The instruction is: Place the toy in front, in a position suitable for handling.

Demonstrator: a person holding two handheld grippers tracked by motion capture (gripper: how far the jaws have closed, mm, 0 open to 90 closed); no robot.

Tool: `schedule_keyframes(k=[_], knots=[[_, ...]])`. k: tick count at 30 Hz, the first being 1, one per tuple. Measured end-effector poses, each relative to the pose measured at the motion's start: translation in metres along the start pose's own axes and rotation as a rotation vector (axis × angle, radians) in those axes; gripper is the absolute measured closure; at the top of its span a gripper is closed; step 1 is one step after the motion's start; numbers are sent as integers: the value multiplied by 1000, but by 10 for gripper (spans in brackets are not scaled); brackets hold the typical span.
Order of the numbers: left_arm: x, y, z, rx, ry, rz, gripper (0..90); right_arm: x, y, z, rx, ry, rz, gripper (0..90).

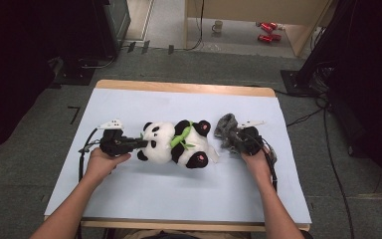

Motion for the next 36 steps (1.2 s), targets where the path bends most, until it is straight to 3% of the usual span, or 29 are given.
schedule_keyframes(k=[3, 4, 8, 14, 17, 21, 25, 31, 34, 36], knots=[[3, -3, 0, -1, 5, -4, 843, 5, 10, -5, 37, -57, -16, 788], [3, -3, -1, 2, 10, 1, 838, 7, 17, -10, 34, -86, -42, 787], [5, -4, -1, -5, -11, -14, 827, 4, 31, -19, 85, -112, -77, 788], [4, -3, 2, -12, -52, -48, 784, -18, 61, -40, 131, -33, -110, 787], [1, -1, 3, -8, -57, -51, 750, -24, 69, -45, 140, -20, -123, 787], [-2, 3, 3, 23, -79, -47, 586, -38, 81, -54, 149, 15, -141, 787], [-2, 4, 3, 37, -100, -27, 485, -43, 84, -59, 148, 25, -149, 787], [4, -1, 7, -8, -119, 43, 309, -60, 98, -78, 163, 80, -175, 787], [3, -10, 9, -25, -138, 16, 265, -67, 101, -83, 166, 93, -186, 787], [-1, -13, 9, -19, -106, 17, 217, -74, 102, -88, 170, 109, -199, 787]])
Point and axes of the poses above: each handheld gripper's, and its own axes: y roughly backward along the jaws, z roughly out of its underside, x roughly to its right, the point moved 5 cm from there along -y, roughly forward along the jaws, and after that the axes turned 3 degrees about z, right-handed, at the moved point
